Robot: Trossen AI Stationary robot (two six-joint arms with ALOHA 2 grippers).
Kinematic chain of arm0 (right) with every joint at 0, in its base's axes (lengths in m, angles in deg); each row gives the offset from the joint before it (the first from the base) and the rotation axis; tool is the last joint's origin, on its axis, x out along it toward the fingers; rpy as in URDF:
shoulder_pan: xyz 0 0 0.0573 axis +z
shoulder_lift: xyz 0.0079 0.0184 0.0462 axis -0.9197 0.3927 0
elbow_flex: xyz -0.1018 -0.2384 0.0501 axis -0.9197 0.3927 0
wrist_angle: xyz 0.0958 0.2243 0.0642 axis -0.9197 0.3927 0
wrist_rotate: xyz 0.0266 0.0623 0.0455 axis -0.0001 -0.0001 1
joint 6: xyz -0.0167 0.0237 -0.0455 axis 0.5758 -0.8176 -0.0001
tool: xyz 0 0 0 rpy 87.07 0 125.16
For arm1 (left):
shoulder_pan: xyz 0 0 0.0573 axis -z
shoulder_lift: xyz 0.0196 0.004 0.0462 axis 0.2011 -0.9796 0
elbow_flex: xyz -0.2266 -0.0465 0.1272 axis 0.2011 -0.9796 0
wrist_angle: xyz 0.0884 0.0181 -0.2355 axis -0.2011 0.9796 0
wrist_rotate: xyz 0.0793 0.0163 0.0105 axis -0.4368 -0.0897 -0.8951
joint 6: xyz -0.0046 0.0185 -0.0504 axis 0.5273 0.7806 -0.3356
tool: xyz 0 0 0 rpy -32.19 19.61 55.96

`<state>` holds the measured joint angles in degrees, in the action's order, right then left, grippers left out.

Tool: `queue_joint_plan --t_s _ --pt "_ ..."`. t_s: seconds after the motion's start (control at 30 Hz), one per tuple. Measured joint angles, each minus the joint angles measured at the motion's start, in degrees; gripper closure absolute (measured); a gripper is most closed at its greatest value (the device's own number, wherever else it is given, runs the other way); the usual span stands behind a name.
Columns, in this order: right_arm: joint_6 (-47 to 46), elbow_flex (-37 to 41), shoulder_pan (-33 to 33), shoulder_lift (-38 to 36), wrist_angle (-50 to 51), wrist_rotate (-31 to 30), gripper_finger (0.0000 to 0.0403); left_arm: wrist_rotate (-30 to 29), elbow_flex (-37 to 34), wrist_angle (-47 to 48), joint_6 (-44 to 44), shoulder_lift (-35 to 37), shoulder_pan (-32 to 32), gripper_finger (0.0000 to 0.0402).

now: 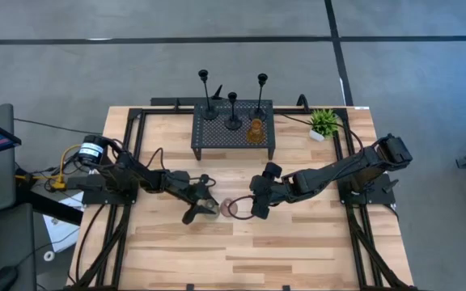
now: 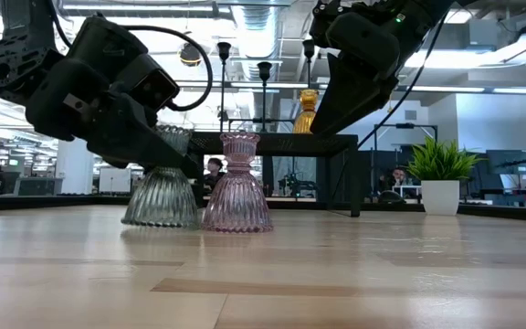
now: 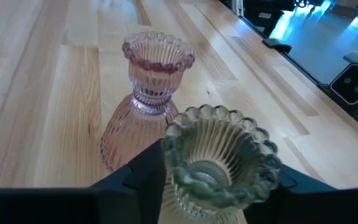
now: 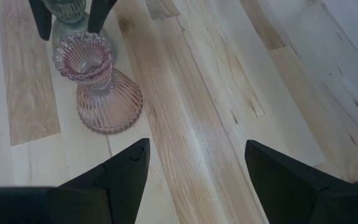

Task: Pick & Place candle stick holders
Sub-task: Put the green glass candle holder on the shelf

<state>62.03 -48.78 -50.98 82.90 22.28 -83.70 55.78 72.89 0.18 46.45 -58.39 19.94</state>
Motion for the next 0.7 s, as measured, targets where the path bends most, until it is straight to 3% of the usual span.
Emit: queue_joint_plan --t_s 0.23,0.43,0.7 --pt "0.0 0.0 0.0 0.0 0.2 0.0 0.0148 0.2 -0.3 3.3 -2.6 4.7 -0.2 0.0266" --pt "0.0 0.0 0.0 0.0 0.4 0.0 0.0148 -1.7 -0.3 15.3 -2.6 14.0 -0.2 0.0264" --pt "0.0 0.0 0.0 0.0 0.8 0.1 0.0148 -4.3 -0.3 24.5 -2.6 27.5 -1.6 0.0266"
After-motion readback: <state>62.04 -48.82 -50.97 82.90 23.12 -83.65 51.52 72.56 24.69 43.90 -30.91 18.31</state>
